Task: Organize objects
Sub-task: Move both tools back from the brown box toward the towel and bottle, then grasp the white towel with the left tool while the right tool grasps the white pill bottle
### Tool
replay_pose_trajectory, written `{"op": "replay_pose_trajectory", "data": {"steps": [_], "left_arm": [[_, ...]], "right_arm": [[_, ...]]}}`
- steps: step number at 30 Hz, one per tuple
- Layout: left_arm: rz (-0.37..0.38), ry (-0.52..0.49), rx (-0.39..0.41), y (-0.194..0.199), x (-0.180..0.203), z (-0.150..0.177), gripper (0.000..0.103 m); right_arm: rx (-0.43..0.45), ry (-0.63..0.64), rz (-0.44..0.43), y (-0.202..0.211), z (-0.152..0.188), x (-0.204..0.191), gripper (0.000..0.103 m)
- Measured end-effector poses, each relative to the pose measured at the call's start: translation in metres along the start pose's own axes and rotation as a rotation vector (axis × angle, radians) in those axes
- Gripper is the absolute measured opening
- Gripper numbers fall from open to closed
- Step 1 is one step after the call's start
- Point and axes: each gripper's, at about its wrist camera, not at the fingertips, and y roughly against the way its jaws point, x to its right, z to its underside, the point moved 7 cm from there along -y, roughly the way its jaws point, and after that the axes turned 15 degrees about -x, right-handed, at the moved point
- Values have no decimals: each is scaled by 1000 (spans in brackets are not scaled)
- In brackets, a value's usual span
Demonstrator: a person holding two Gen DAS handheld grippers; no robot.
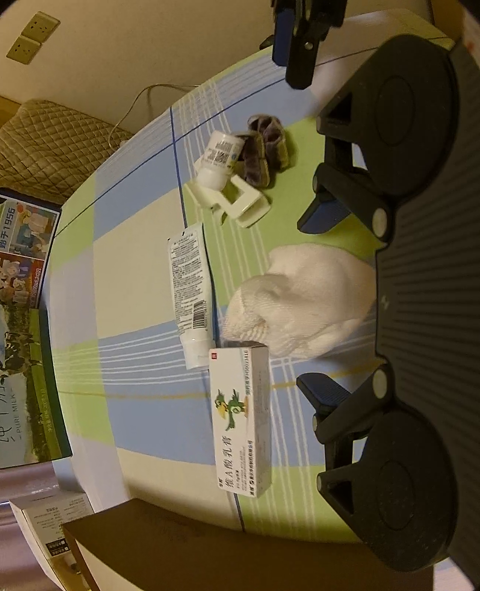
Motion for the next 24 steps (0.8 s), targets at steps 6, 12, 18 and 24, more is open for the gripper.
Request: {"op": "replay_pose_trajectory", "data": {"steps": [6, 12, 18, 24], "left_arm": [[0, 13, -12, -14, -3, -11, 75], [-2, 20, -21, -23, -3, -13, 69], [-12, -3, 10, -20, 0, -11, 49], [-7, 12, 27, -11, -5, -8, 33]], "right_arm": [[5, 0, -2, -3, -8, 4, 50], [24, 41, -8, -6, -21, 0, 50], [40, 121, -19, -12, -36, -15, 50], [50, 220, -7, -24, -48, -30, 50]]}}
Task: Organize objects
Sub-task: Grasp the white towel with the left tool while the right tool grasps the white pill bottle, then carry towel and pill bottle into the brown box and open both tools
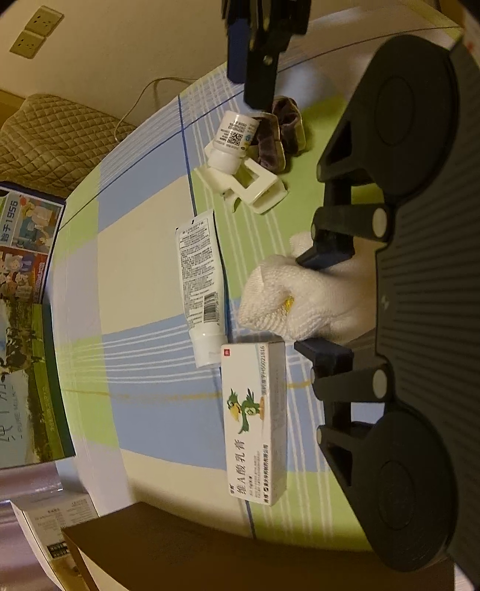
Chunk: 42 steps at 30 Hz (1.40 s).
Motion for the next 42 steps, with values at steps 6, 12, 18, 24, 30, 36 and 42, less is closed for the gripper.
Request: {"op": "replay_pose_trajectory", "data": {"steps": [6, 12, 18, 24, 30, 36, 42], "left_arm": [[26, 39, 15, 14, -4, 6, 27], [24, 82, 46, 35, -13, 14, 27], [15, 134, 75, 54, -24, 27, 27], [0, 182, 105, 72, -32, 40, 27], [-8, 232, 144, 95, -38, 55, 27], [-15, 269, 201, 127, -41, 71, 27], [-36, 320, 265, 163, -56, 89, 27]], "right_arm": [[15, 110, 55, -16, -11, -6, 50], [-12, 209, 90, -34, -13, -14, 40], [-42, 237, 103, -42, -9, -17, 24], [-26, 272, 102, -30, -8, -25, 24], [12, 299, 59, -9, -8, -43, 24], [50, 349, -59, 18, -3, -81, 24], [77, 414, -194, 41, 1, -137, 24]]}}
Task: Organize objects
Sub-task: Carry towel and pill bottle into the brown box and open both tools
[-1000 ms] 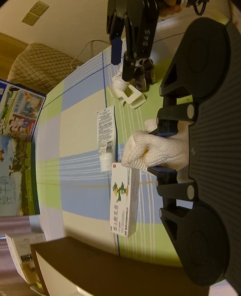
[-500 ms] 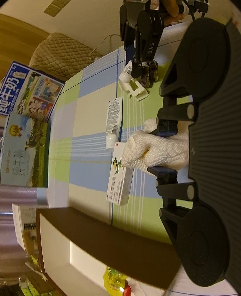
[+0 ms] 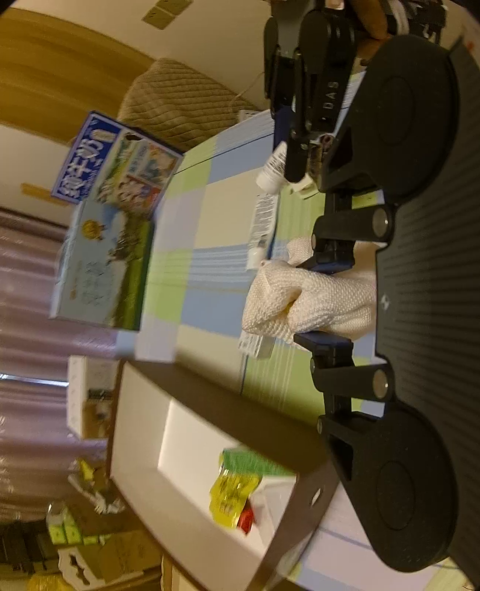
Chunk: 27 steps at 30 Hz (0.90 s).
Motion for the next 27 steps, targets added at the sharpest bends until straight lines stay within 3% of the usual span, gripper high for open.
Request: {"op": "replay_pose_trajectory", "data": {"steps": [7, 17, 27], "left_arm": [[-33, 38, 30, 30, -41, -4, 27], [-67, 25, 45, 52, -118, -29, 27], [-84, -17, 12, 32, -188, -64, 27]], "right_arm": [[31, 71, -57, -2, -38, -69, 24], [47, 85, -37, -31, -91, -156, 24], [15, 42, 57, -90, -138, -181, 24]]}}
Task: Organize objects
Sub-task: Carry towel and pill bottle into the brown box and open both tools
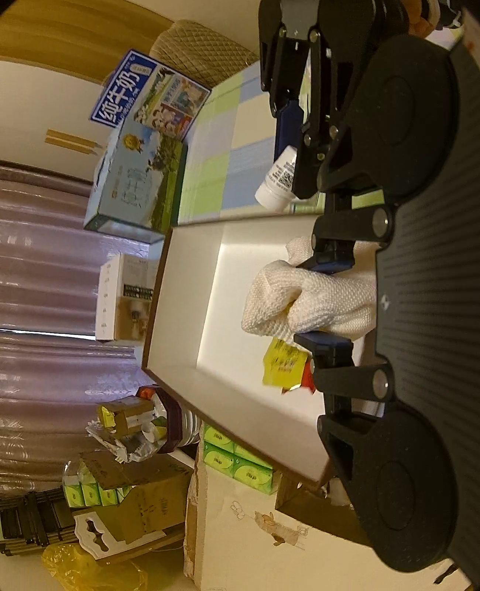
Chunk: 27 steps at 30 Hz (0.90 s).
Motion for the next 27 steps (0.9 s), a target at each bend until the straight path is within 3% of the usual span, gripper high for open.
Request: {"op": "replay_pose_trajectory", "data": {"steps": [13, 27], "left_arm": [[-6, -73, -49, -64, -26, -62, 27], [7, -117, -141, -127, -30, -100, 27]], "right_arm": [[-97, -23, 105, -76, -49, 22, 24], [-204, -37, 148, -127, -69, 49, 24]]}}
